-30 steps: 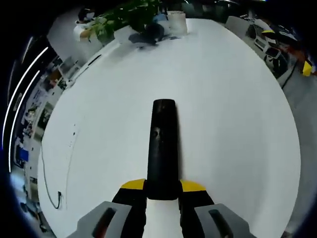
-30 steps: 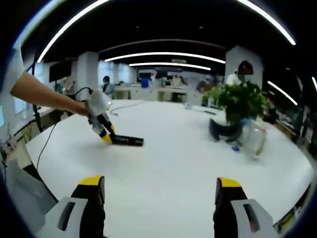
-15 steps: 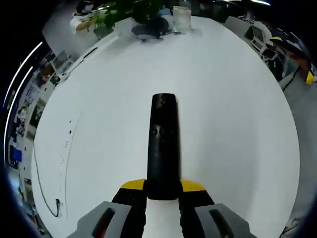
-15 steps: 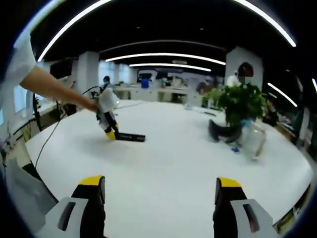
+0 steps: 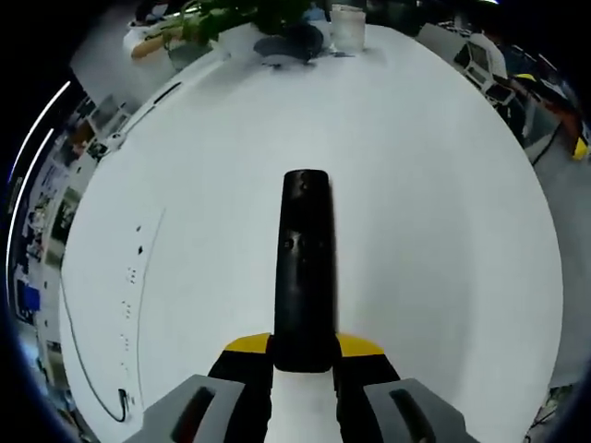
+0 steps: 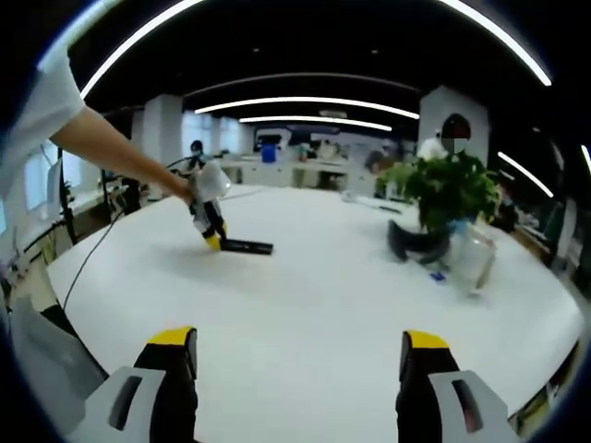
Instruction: Press the specified remote control buttons in sequence, fully releasing each button before pressing the next.
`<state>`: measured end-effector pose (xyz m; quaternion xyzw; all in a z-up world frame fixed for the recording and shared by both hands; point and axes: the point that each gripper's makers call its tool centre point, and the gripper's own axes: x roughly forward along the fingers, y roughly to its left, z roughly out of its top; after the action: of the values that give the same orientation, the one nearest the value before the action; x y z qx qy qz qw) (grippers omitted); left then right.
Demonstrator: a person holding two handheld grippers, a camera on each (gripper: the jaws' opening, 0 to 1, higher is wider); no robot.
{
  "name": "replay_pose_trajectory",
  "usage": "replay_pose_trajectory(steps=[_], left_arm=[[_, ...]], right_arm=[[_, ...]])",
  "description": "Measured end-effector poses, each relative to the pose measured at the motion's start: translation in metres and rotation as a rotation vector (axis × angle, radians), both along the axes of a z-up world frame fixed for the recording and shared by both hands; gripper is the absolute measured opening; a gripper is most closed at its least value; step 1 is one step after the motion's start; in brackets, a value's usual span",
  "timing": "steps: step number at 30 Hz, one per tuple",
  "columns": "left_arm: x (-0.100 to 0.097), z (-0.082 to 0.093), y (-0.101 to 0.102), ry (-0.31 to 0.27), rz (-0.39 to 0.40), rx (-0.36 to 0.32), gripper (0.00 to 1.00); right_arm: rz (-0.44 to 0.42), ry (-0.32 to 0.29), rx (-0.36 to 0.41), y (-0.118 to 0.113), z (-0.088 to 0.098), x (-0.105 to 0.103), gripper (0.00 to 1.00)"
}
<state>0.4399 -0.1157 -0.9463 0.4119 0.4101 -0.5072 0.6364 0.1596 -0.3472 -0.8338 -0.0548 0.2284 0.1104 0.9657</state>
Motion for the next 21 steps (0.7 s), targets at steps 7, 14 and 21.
replay_pose_trajectory(steps=[7, 14, 21], left_arm=[[0.009, -0.001, 0.000, 0.021, 0.015, -0.017, 0.24], [0.006, -0.001, 0.004, -0.007, 0.165, 0.004, 0.27], [0.000, 0.008, 0.020, -0.002, 0.449, -0.077, 0.57]], right_arm=[[-0.004, 0.000, -0.007, -0.001, 0.000, 0.000, 0.88], [-0.008, -0.005, -0.007, -0.002, 0.001, 0.000, 0.88], [-0.022, -0.024, -0.003, -0.005, 0.005, 0.000, 0.88]])
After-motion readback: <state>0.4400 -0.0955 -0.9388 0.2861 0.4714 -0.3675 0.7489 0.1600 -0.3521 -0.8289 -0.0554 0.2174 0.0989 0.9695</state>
